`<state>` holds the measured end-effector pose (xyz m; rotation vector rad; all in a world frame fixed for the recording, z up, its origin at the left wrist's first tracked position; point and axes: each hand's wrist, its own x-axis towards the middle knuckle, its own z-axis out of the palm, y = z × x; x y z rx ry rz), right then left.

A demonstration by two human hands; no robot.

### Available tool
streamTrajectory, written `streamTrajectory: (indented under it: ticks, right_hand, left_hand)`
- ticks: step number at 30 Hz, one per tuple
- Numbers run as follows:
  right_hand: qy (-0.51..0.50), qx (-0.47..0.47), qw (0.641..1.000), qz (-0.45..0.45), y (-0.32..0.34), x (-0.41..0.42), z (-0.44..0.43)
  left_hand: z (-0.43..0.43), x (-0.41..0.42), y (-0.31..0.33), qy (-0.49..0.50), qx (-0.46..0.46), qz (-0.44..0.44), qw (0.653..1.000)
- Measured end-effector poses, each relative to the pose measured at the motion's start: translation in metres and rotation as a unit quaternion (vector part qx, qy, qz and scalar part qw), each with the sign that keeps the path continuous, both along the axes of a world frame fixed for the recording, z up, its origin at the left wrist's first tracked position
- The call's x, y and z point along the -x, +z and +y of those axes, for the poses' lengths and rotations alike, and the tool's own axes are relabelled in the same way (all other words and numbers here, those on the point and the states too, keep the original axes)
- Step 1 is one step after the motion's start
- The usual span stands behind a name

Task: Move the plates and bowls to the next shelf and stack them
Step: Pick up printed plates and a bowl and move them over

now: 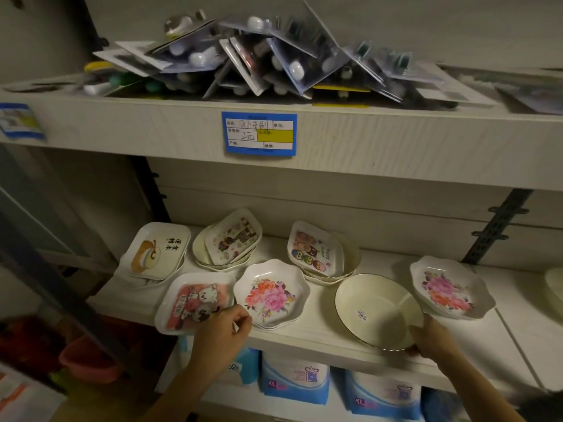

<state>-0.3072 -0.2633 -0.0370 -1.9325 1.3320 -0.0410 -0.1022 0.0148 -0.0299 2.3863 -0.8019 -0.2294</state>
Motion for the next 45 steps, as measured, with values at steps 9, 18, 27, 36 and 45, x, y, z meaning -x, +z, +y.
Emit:
streamTrajectory:
  ticks: [9, 18, 27, 36, 45]
  right_hand:
    - [0.023, 0.031, 0.999, -0.038, 0.027, 0.023, 0.003]
    - [0.021, 0.042, 0.999, -0.022, 0.046, 0.036, 0.008]
    - [0.002, 0.047, 0.999, -0.016, 0.046, 0.046, 0.009]
    - [-0.020, 0.047, 0.998, -0.041, 0.052, 0.066, 0.021]
    - [-0.022, 0.064, 0.996, -0.050, 0.050, 0.128, 0.019]
  left_hand:
    - [-0.071, -0.020, 0.023, 0.021, 0.060, 0.019, 0.998]
    - [-0.170, -0.076, 0.015, 0.017, -0.154, 0.032, 0.987]
    - [-0.177, -0.073, 0.019, 0.036, -0.150, 0.044, 0.987]
    - [-0.128, -0.062, 0.033, 0.009, -0.024, 0.024, 0.999]
    - [-0.085, 0.006, 0.046, -0.035, -0.010, 0.039, 0.999]
